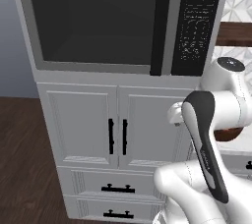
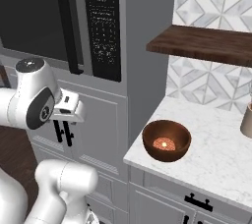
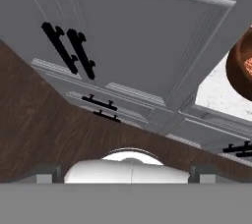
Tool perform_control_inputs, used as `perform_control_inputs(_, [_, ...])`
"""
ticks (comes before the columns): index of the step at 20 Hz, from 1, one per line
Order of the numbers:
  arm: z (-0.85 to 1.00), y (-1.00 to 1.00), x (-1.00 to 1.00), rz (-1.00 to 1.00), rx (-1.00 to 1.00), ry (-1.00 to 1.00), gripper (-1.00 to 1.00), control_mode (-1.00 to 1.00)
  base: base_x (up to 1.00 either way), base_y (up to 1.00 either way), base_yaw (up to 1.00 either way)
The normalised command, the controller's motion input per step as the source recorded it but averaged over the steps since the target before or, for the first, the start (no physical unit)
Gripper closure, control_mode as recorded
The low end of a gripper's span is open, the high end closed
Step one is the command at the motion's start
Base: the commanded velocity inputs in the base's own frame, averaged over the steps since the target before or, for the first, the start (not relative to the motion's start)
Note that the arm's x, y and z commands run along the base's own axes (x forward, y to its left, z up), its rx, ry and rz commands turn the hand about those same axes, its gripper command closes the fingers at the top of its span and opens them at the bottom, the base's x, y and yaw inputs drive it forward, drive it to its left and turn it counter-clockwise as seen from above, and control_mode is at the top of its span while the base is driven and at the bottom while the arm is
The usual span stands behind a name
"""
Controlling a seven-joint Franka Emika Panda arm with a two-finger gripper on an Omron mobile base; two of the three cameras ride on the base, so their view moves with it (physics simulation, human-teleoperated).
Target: Open the microwave, place the bowl with waffle inside the microwave, then close the microwave door and turn it on.
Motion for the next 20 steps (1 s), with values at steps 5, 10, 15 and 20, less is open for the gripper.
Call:
perform_control_inputs(5, [0.50, 0.04, 0.00, 0.00, 0.00, -0.14, -1.00, -1.00, 0.00, 0.00, 0.00])
perform_control_inputs(10, [0.60, 0.10, 0.00, 0.00, 0.00, -0.14, -1.00, -1.00, 0.00, 0.00, 0.00])
perform_control_inputs(15, [0.65, 0.00, 0.00, 0.00, 0.00, -0.19, -1.00, -1.00, 0.00, 0.00, 0.00])
perform_control_inputs(20, [0.63, 0.04, 0.00, -0.01, 0.00, -0.18, -1.00, -1.00, 0.00, 0.00, 0.00])
